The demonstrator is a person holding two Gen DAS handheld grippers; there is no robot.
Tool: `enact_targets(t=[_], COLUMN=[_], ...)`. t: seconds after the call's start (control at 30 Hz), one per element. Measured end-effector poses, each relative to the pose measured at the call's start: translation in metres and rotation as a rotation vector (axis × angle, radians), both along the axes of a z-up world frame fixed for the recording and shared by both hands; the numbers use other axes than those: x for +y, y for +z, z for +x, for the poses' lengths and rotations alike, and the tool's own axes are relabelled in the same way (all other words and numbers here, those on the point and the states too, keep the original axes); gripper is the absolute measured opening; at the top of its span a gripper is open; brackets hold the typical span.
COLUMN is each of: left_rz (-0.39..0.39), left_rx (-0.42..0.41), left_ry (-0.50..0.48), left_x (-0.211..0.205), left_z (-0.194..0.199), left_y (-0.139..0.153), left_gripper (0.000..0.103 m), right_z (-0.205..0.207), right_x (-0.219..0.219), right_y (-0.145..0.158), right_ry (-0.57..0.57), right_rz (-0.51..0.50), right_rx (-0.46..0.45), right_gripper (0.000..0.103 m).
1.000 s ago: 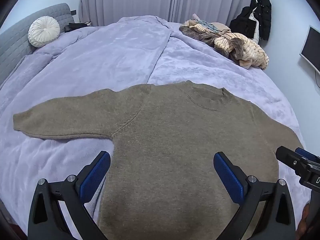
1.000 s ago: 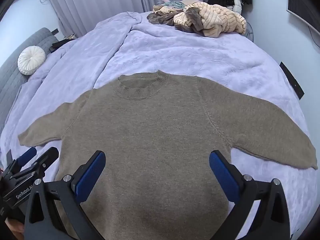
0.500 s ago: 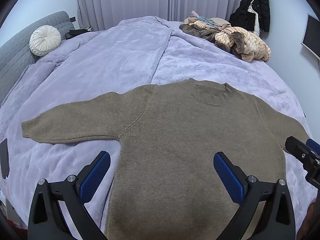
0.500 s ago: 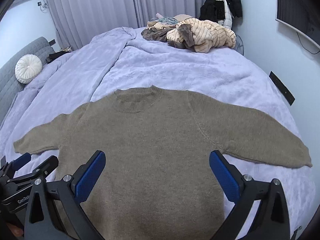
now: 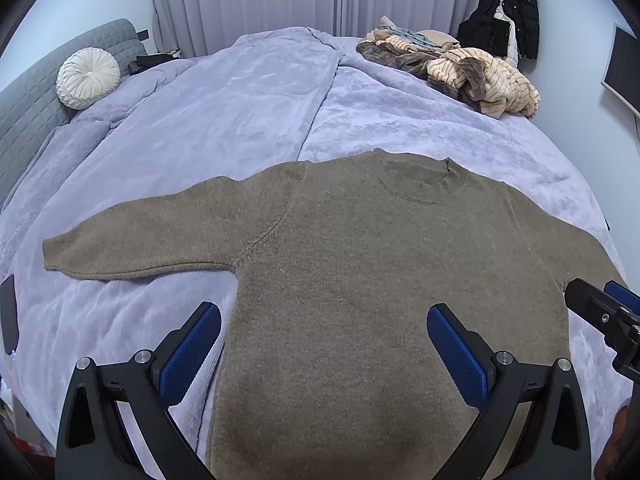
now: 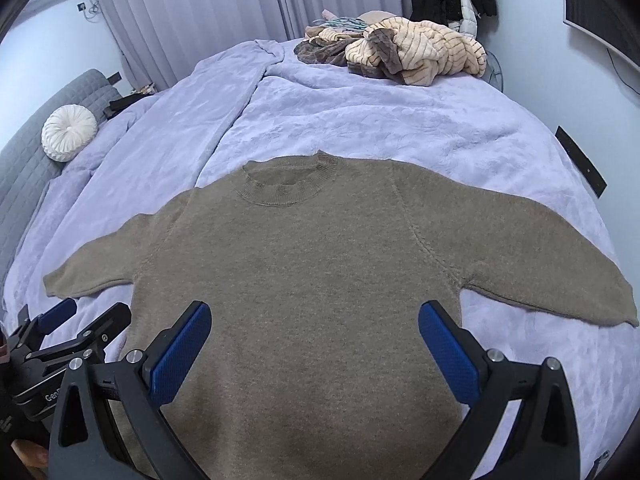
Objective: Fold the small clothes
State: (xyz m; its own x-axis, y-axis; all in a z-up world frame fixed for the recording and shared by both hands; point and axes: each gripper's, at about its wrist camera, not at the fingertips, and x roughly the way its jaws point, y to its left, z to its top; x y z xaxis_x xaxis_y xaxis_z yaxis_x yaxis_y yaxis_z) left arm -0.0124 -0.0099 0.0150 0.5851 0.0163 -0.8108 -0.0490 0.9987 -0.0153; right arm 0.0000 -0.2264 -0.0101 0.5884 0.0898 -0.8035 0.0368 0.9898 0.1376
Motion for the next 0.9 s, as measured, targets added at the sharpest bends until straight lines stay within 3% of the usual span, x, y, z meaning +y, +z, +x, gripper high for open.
enact_targets(t=[0.9], left_rz=[-0.022], left_rx=[0.043], left_ry=[-0.002], left_x=[0.0], left_z=[0.02], left_y=[-0.011], left_gripper=[0.103], right_z=[0.018], right_x=[-0.006], right_y=[-0.014], right_ry=[-0.031], right_rz=[-0.001], right_rx=[0.058], right_gripper=[0.103])
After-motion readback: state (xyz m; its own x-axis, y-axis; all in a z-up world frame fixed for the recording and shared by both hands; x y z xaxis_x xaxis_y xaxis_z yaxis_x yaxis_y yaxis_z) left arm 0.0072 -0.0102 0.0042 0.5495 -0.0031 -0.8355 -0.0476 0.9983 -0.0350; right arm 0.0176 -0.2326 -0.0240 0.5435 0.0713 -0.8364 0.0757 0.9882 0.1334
